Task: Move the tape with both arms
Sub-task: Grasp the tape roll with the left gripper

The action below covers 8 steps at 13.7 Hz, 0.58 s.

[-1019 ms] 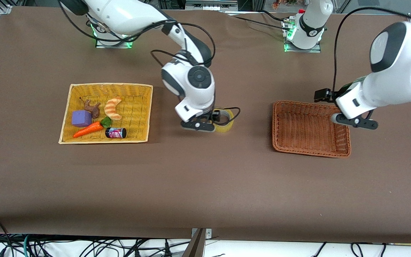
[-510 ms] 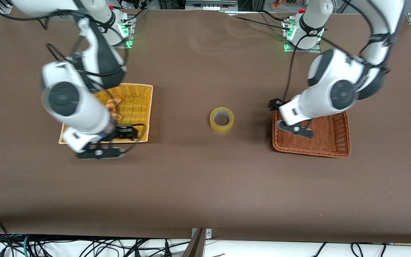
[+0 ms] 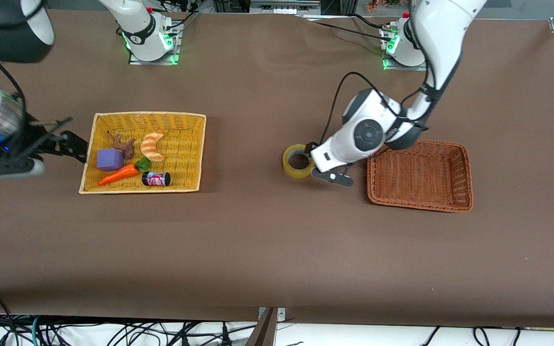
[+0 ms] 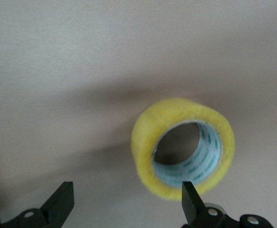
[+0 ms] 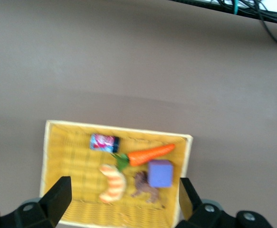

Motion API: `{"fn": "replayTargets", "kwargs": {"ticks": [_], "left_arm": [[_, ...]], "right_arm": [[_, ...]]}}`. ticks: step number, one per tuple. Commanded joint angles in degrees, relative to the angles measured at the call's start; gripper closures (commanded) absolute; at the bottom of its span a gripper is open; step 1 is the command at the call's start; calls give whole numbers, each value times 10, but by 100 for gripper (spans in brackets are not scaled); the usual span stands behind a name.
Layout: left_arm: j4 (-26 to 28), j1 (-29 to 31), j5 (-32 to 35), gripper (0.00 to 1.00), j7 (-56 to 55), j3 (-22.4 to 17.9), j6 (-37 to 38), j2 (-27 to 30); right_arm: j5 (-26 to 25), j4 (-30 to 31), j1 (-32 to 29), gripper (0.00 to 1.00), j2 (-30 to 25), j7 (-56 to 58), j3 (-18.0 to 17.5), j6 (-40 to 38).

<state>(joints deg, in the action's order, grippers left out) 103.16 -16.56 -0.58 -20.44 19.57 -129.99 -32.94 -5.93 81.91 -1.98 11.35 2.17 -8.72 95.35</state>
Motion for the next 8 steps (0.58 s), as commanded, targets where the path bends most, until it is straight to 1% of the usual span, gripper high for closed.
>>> {"fn": "replayTargets", "kwargs": {"ticks": [1,2,3,4,5,6,7,8], "left_arm": [[-16,-30,109,0,-104,-2,-30,-37],[-22,-33,149,2,-110,-2,-38,-54],[-27,-32,172,8,-113,-2,-53,-70],[-27,-34,170,24,-121,-1,-69,-84],[-26,-37,174,43,-124,-1,-74,-88],[-26,-38,175,71,-123,-1,-74,-87],[-27,-38,176,93,-121,-1,-74,-87],[-27,-37,178,100,-117,-1,-73,-84]], "right_arm": [[5,74,-15,0,-48,42,18,17],[5,92,-18,0,-66,41,19,16],[4,118,-19,0,-94,35,19,20],[6,133,-21,0,-111,26,19,16],[10,137,-22,0,-119,28,29,10],[11,139,-22,0,-126,31,36,-2],[11,137,-22,0,-132,34,39,-13],[10,132,-20,0,-130,35,49,-20]]}}
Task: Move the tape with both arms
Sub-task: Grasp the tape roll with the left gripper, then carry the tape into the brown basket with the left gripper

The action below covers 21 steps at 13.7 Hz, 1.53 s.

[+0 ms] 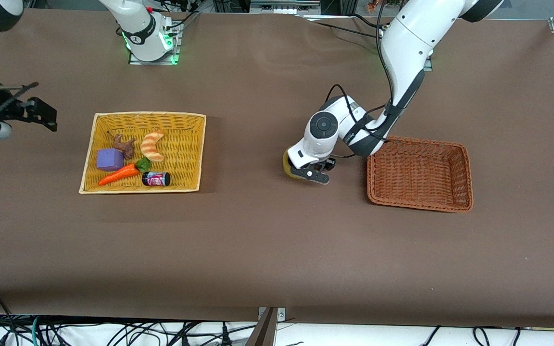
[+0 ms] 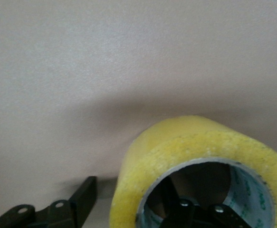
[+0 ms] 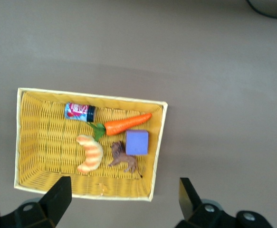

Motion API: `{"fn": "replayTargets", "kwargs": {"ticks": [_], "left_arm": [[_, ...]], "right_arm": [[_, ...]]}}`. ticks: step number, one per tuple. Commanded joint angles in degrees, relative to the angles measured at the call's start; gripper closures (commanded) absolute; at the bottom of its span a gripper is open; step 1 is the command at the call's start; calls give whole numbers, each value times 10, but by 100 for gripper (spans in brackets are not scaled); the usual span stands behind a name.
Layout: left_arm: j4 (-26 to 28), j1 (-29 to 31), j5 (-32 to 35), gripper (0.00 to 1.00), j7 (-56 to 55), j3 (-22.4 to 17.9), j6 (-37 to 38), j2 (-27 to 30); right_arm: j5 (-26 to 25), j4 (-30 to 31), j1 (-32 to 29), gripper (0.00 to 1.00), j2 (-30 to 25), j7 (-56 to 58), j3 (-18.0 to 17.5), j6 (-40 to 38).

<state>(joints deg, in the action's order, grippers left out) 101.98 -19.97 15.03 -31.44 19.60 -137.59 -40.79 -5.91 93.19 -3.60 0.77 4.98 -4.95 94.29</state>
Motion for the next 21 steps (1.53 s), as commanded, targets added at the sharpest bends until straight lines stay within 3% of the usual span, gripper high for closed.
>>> {"fn": "replayTargets", "kwargs": {"ticks": [1,5,11,13,15,17,19,21], "left_arm": [[-15,-2,23,100,-5,-2,4,-4],[-15,3,24,100,-5,-2,24,20],[-49,32,14,100,-4,0,245,148],[-59,79,13,100,43,1,341,192],[-59,131,-3,100,96,0,385,224],[-59,213,-7,100,178,0,387,221],[-59,298,-32,100,304,0,373,179],[-34,321,-35,100,336,-1,332,153]], "right_arm": [[12,9,-4,0,-14,6,20,-20],[29,-41,-2,0,24,0,35,-34],[30,-51,1,0,32,-1,31,-28],[30,-51,2,0,34,-4,31,-28],[30,-51,1,0,34,-2,31,-29],[29,-51,2,0,34,-1,31,-29],[30,-51,2,0,36,0,31,-29],[30,-51,2,0,36,-1,31,-29]]}}
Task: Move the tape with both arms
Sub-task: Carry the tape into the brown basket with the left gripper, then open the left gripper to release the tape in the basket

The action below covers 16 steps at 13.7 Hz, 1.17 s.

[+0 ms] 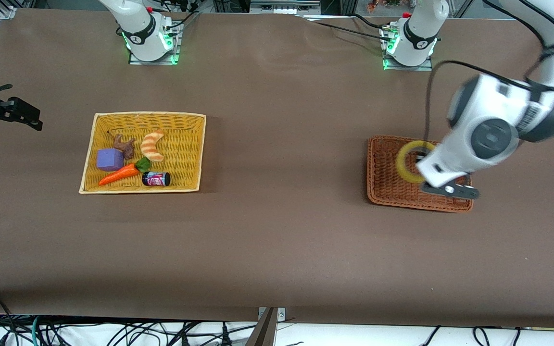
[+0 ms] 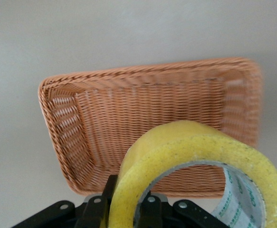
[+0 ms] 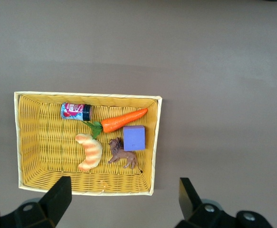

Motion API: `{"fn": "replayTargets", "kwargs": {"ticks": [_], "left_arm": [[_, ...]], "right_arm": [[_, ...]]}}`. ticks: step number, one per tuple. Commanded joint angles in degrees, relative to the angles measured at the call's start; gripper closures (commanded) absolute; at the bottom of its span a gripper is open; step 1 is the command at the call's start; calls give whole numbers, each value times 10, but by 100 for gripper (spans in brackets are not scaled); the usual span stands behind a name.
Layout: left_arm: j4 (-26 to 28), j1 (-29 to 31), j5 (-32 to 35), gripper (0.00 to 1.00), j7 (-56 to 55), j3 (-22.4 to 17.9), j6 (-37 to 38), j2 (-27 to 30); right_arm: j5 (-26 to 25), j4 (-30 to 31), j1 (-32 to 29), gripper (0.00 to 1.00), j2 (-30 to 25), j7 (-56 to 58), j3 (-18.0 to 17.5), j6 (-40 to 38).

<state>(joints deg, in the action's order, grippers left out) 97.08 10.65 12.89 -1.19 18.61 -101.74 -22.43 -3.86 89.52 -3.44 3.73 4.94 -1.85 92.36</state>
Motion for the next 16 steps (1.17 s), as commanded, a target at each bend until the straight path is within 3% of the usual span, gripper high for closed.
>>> {"fn": "replayTargets", "kwargs": {"ticks": [1,5,6,7,8,12,16], "left_arm": [[34,20,-15,100,34,9,-39,-41],[151,54,-13,100,41,9,-201,-60],[150,53,-13,86,40,9,-201,-60],[147,53,-13,23,40,9,-199,-59],[140,51,0,0,45,10,-195,-56],[80,52,5,0,56,13,-127,-1],[37,48,5,0,56,34,-82,102]], "right_arm": [[10,-15,0,0,7,-1,-2,-9],[10,-15,0,0,8,-1,-3,-9],[10,-15,0,0,8,-2,-3,-9],[10,-15,0,0,8,-1,-3,-9],[10,-15,0,0,8,-1,-3,-9],[11,-15,0,0,8,0,-3,-10],[10,-15,0,0,8,0,-3,-9]]}}
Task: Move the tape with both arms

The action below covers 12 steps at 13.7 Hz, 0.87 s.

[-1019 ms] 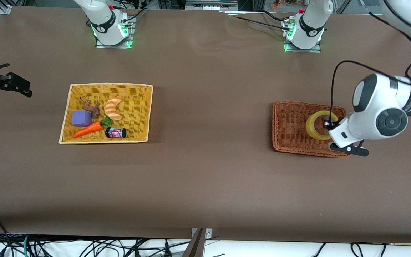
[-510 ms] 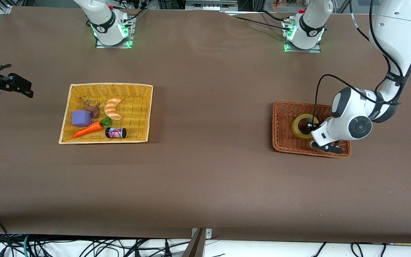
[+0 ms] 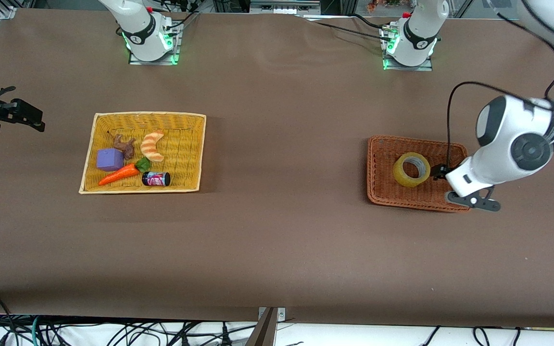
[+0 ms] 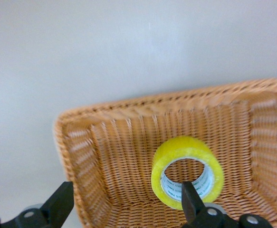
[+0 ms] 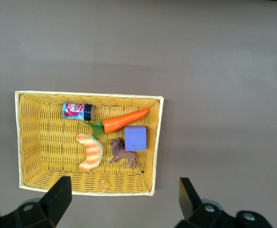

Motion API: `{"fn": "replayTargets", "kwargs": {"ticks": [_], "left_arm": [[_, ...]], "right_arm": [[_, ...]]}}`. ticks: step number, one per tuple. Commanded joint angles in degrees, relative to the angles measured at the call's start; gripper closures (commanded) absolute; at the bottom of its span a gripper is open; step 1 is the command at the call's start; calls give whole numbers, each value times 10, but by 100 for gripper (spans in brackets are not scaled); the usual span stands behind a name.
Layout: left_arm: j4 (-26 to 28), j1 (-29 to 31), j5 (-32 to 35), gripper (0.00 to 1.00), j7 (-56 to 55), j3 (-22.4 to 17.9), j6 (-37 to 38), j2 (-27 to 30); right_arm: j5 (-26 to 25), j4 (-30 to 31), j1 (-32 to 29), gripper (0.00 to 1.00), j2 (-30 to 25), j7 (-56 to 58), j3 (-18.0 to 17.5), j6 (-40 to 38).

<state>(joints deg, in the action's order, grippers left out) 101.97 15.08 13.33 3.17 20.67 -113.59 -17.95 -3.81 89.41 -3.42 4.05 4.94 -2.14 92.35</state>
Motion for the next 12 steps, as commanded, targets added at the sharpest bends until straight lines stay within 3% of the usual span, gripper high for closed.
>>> {"fn": "replayTargets", "kwargs": {"ticks": [1,3,4,6,8,9,12], "left_arm": [[-39,4,0,0,14,18,73,74],[-133,6,-43,0,12,17,171,74],[-149,8,-79,0,4,7,184,75],[-139,-34,-102,0,-4,-69,187,101],[-131,-125,-109,0,8,-192,186,107],[-121,-150,-110,0,3,-210,185,115],[-60,-162,-116,0,3,-213,164,168]], "right_arm": [[10,-13,0,0,4,0,-1,-9],[10,-13,-1,0,4,0,0,-9],[10,-13,-1,0,4,1,0,-9],[10,-13,-1,0,4,1,0,-9],[10,-13,-1,0,4,1,0,-10],[10,-13,-1,0,4,1,0,-10],[10,-13,-1,0,4,1,0,-10]]}}
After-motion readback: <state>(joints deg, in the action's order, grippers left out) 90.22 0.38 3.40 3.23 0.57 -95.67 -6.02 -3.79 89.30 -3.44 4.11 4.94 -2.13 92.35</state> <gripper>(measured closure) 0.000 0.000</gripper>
